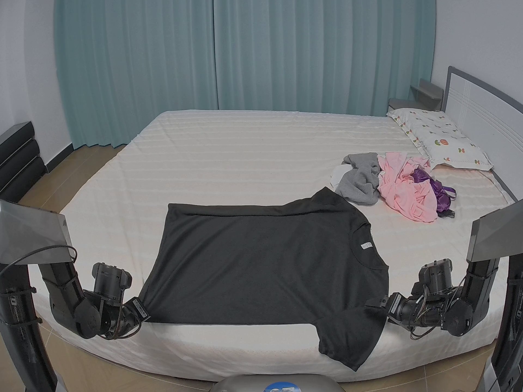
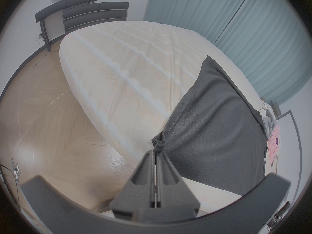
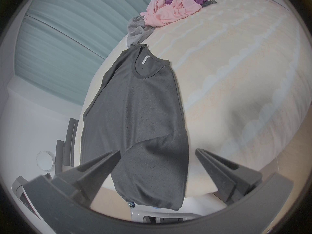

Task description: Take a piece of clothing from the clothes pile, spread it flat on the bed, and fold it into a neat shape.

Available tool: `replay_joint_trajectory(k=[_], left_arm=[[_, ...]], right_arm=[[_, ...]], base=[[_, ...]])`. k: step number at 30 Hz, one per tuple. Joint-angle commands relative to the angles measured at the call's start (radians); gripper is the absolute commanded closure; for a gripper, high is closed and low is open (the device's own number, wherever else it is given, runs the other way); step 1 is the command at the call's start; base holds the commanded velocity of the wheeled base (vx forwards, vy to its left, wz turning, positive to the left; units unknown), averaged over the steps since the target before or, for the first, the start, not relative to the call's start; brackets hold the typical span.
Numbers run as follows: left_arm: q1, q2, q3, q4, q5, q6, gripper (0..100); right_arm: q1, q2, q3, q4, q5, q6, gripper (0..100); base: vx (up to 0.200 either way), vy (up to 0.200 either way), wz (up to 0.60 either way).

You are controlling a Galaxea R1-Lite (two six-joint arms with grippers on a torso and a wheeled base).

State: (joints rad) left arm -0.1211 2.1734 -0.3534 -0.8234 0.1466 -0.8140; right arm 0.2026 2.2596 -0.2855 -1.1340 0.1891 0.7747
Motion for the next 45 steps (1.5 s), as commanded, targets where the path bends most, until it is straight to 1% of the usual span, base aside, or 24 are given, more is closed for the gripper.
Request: replay_joint_trajectory(k=[1,5,6,10,15,21,29,34,40,42,45], left_arm=[[0.000,0.006,-0.001,0.000,-0.001,-0.001,100],[0.000,0.005,0.001,0.003,-0.001,-0.001,100],[0.000,0.003,0.002,0.004,-0.001,-0.001,100],[0.000,-0.003,0.004,0.009,-0.001,0.001,100],[-0.003,-0.004,0.011,0.010,-0.001,0.003,100],[-0.005,-0.012,0.037,0.010,0.001,0.041,100],[-0.005,-0.026,0.034,0.012,0.001,0.042,100],[-0.005,-0.043,0.017,0.003,0.001,0.041,100],[-0.005,-0.047,-0.024,0.001,-0.001,0.026,100],[-0.005,-0.041,-0.058,0.003,0.001,-0.010,100],[-0.005,-0.037,-0.084,0.004,0.001,-0.037,100]], right_arm=[[0.001,0.029,-0.023,-0.001,-0.008,0.000,100],[-0.005,0.035,-0.021,-0.001,-0.048,-0.002,100],[-0.006,0.031,-0.015,-0.003,-0.050,-0.002,100],[-0.015,0.009,0.002,-0.001,-0.051,-0.003,100],[-0.052,-0.028,0.037,-0.001,-0.048,-0.020,100],[-0.084,-0.049,0.082,-0.001,-0.039,-0.064,100],[-0.094,-0.061,0.089,-0.001,-0.039,-0.077,100],[-0.098,-0.061,0.034,-0.016,-0.033,-0.075,100],[-0.103,-0.029,-0.101,0.011,-0.030,-0.075,100],[-0.104,0.000,-0.179,0.059,-0.030,-0.077,100],[-0.100,0.034,-0.247,0.112,-0.027,-0.077,100]], base=[[0.000,0.000,0.00],[0.000,0.000,0.00],[0.000,0.000,0.00],[0.000,0.000,0.00],[0.000,0.000,0.00],[0.000,0.000,0.00],[0.000,0.000,0.00],[0.000,0.000,0.00],[0.000,0.000,0.00],[0.000,0.000,0.00],[0.000,0.000,0.00]])
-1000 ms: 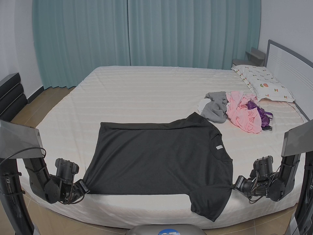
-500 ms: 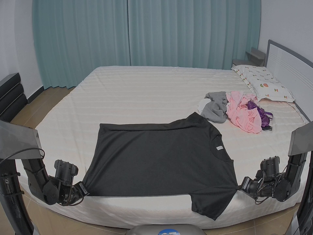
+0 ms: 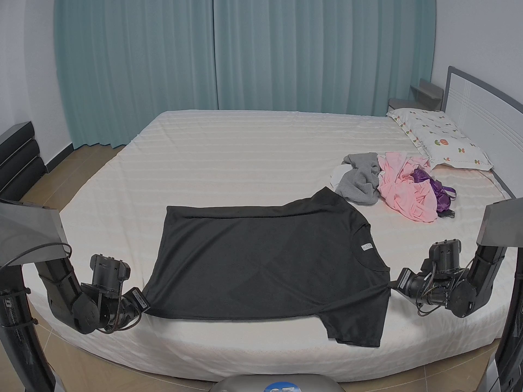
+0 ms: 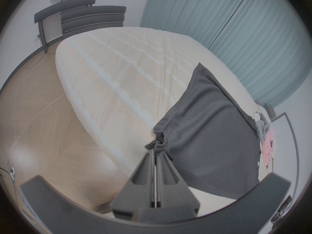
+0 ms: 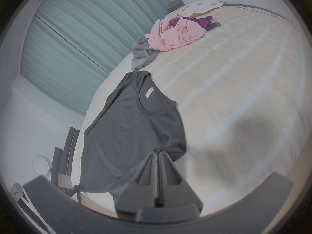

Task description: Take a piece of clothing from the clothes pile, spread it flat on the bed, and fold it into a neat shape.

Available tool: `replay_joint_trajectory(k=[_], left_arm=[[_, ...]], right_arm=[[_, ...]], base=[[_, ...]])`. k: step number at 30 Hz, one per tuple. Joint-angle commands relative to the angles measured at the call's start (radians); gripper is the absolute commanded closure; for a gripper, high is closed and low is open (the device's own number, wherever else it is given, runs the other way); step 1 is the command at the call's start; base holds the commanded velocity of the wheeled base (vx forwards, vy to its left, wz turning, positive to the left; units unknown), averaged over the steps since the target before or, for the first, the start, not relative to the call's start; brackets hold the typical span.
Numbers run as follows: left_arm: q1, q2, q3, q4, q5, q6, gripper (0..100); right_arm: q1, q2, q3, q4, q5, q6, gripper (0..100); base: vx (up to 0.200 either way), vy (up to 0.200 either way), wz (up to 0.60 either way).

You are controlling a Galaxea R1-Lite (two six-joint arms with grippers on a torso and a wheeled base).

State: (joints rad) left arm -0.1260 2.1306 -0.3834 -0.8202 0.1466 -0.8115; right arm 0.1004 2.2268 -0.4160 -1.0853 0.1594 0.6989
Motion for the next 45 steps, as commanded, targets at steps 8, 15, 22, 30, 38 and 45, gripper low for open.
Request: replay_joint_trajectory(k=[8,15,22,30,38,45], left_arm=[[-0.001,0.031,-0.055,0.000,-0.001,-0.043,100],[-0.001,0.029,-0.052,0.000,-0.002,-0.046,100],[-0.001,0.026,-0.046,0.000,-0.004,-0.046,100],[-0.001,0.023,-0.043,0.000,-0.024,-0.046,100],[-0.001,0.025,-0.042,0.001,-0.025,-0.046,100],[-0.001,0.026,-0.043,0.000,-0.025,-0.046,100]], right_arm=[[0.001,0.109,-0.150,0.062,0.052,-0.001,0],[-0.005,0.048,-0.058,0.004,0.138,-0.022,0],[0.005,0.070,0.045,-0.044,0.184,-0.153,0],[0.025,0.111,0.045,-0.048,0.198,-0.207,0],[0.058,0.139,0.026,-0.082,0.197,-0.207,0],[0.067,0.152,0.026,-0.102,0.189,-0.208,0]], base=[[0.000,0.000,0.00],[0.000,0.000,0.00],[0.000,0.000,0.00],[0.000,0.000,0.00],[0.000,0.000,0.00],[0.000,0.000,0.00]])
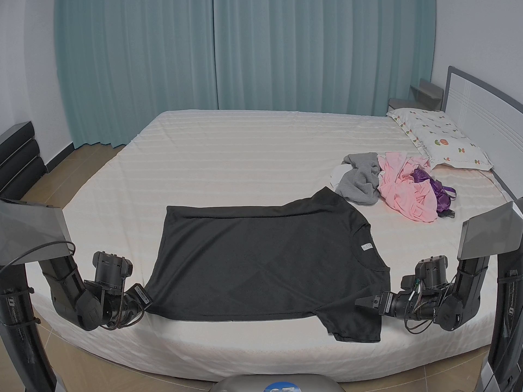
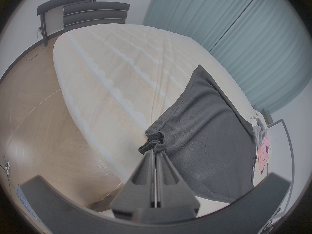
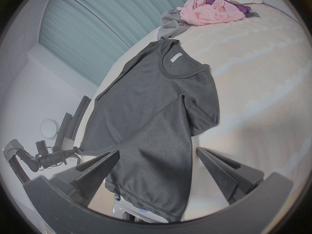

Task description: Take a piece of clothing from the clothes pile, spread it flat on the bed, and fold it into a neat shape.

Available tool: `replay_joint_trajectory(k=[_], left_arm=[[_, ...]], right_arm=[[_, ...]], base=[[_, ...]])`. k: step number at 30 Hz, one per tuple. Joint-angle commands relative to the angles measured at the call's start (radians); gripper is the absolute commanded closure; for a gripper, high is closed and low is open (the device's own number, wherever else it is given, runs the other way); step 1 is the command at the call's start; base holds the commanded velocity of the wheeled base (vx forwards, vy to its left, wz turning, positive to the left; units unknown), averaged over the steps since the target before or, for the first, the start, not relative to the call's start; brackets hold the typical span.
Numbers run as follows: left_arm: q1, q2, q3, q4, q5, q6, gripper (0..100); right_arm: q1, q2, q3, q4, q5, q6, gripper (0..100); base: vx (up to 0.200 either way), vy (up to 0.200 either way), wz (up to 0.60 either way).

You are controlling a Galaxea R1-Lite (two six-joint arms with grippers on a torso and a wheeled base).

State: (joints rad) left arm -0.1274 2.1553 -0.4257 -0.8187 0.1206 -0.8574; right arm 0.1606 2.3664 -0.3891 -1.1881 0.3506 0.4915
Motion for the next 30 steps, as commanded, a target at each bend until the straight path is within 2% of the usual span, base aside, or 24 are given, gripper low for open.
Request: replay_joint_trajectory(k=[1,16,17,30], left_arm=[[0.000,0.001,-0.001,-0.002,0.001,0.000,100],[0.000,0.003,0.001,-0.002,0.001,0.000,100],[0.000,0.003,0.001,-0.002,0.001,0.000,100],[0.000,0.000,0.002,0.000,0.001,0.000,100]], right_arm=[[0.011,0.013,0.000,0.001,-0.004,-0.001,0],[0.011,0.016,0.015,-0.002,-0.018,-0.019,0],[0.011,0.016,0.015,-0.002,-0.018,-0.019,100],[-0.021,-0.029,0.065,-0.002,-0.018,-0.022,100]], base=[[0.000,0.000,0.00],[0.000,0.000,0.00],[0.000,0.000,0.00],[0.000,0.000,0.00]])
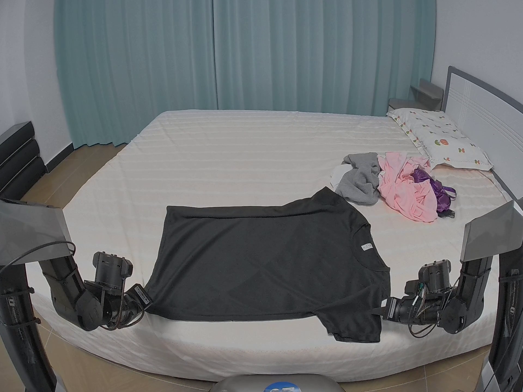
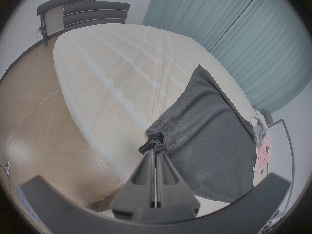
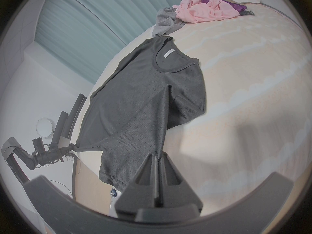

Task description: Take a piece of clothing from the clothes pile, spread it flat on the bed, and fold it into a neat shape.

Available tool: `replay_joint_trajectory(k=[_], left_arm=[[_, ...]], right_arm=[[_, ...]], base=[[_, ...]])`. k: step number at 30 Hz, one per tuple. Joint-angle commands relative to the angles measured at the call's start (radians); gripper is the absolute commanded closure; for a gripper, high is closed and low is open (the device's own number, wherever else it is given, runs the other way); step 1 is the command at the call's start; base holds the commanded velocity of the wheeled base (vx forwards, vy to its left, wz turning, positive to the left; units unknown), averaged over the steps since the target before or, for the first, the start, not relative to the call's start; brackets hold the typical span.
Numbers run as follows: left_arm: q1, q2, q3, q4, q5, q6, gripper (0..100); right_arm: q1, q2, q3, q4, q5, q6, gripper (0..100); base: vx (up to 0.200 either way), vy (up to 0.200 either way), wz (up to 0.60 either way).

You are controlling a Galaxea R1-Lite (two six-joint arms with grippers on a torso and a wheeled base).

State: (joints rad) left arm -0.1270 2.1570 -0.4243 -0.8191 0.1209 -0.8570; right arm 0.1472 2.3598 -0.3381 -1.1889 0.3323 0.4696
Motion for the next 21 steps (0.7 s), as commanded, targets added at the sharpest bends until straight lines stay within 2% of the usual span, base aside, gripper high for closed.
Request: replay_joint_trajectory(k=[1,11,14,21], left_arm=[[0.000,-0.003,0.002,-0.002,0.000,0.000,100],[0.000,-0.022,0.028,0.000,0.003,0.009,100],[0.000,-0.040,0.038,0.005,0.003,0.016,100],[0.000,-0.060,0.079,-0.003,0.005,0.062,100]], right_arm=[[-0.009,-0.024,0.016,-0.001,0.001,0.000,100],[-0.064,-0.109,0.082,0.002,0.025,-0.008,100],[-0.084,-0.148,0.133,0.000,0.085,-0.008,100],[-0.118,-0.188,0.189,0.000,0.099,-0.046,100]], base=[[0.000,0.000,0.00],[0.000,0.000,0.00],[0.000,0.000,0.00],[0.000,0.000,0.00]])
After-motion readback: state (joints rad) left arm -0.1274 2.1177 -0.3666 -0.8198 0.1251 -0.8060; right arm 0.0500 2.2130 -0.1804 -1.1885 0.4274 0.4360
